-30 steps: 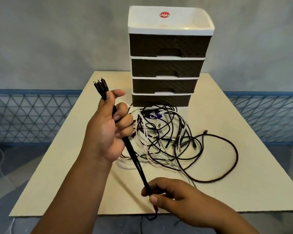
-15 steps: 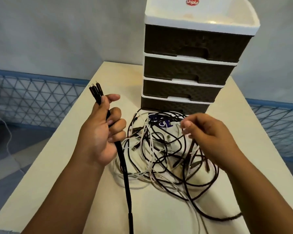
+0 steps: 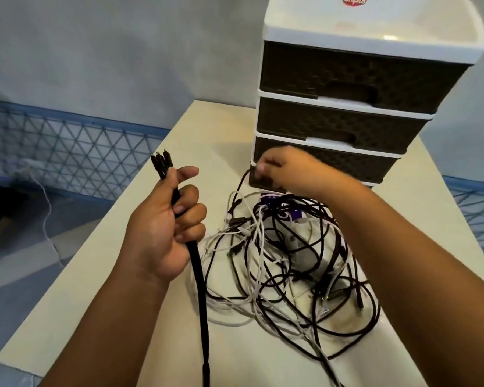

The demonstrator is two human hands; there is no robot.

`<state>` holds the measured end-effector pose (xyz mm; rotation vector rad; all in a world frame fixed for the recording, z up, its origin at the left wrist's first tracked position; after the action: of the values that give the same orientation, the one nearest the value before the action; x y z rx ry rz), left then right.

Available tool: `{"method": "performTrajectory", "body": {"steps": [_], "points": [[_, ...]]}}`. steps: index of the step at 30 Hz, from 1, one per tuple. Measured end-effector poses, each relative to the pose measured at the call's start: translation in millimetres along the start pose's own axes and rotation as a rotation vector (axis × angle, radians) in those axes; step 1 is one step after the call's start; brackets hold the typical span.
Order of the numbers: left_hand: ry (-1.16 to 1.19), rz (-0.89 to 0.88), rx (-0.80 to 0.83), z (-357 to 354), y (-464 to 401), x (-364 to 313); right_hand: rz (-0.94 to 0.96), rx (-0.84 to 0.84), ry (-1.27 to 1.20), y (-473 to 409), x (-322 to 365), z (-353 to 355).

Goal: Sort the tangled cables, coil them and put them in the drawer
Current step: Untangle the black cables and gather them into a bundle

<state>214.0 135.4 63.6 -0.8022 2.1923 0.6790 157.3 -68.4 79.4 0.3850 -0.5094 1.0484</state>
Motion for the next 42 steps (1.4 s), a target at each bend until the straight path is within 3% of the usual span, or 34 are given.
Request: {"method": "performTrajectory", "body": {"steps": [6,13,20,26,31,33,35,37,39,42], "points": [[0.009,0.031,0.011,-4.8,2.7,-1.8,0.001,-0.252,-0.242,16.6,38.0,91.8],[-0.021,0.081,0.08,-27.1,7.9,-5.1,0.154,-0.578,-0.517,55.7,90.8,170.5],[-0.115,0.187,0.164,-43.0,13.8,9.3,0.057,-0.423,-1.261,72.5,87.2,146.9],[-0.143,0.279,0.22,-55.0,20.4,28.0,0.052,-0.473,-1.986,82.4,72.7,111.3],[-0.109,0.286,0.2,-59.1,20.4,33.6,0.043,-0.389,-2.364,105.6,58.7,61.5],[-0.052,0.269,0.152,-56.0,16.5,31.8,-0.058,-0.385,-2.251,117.2,49.7,36.2],[-0.02,0.243,0.136,-52.5,13.8,27.4,-0.228,-0.487,-1.916,127.0,29.3,14.6],[-0.086,0.175,0.16,-49.9,13.5,21.8,-0.395,-0.591,-1.441,131.2,0.5,-1.8],[-0.188,0.096,0.199,-49.2,15.3,18.3,-0.496,-0.678,-0.818,137.1,-19.6,-3.8],[-0.299,0.031,0.288,-52.0,20.3,19.3,-0.277,-0.916,-0.146,149.1,-7.3,11.9]]}}
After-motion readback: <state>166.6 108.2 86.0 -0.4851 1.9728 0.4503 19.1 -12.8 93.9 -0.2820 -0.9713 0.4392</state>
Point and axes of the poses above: each hand's wrist, its own y-axis away from the middle knuckle, its own z-axis out of the back of the hand, x = y × z, the point moved 5 cm from there along -y, towards the middle knuckle, and after that the axes turned 4 degrees about -x, right-handed, at the moved point
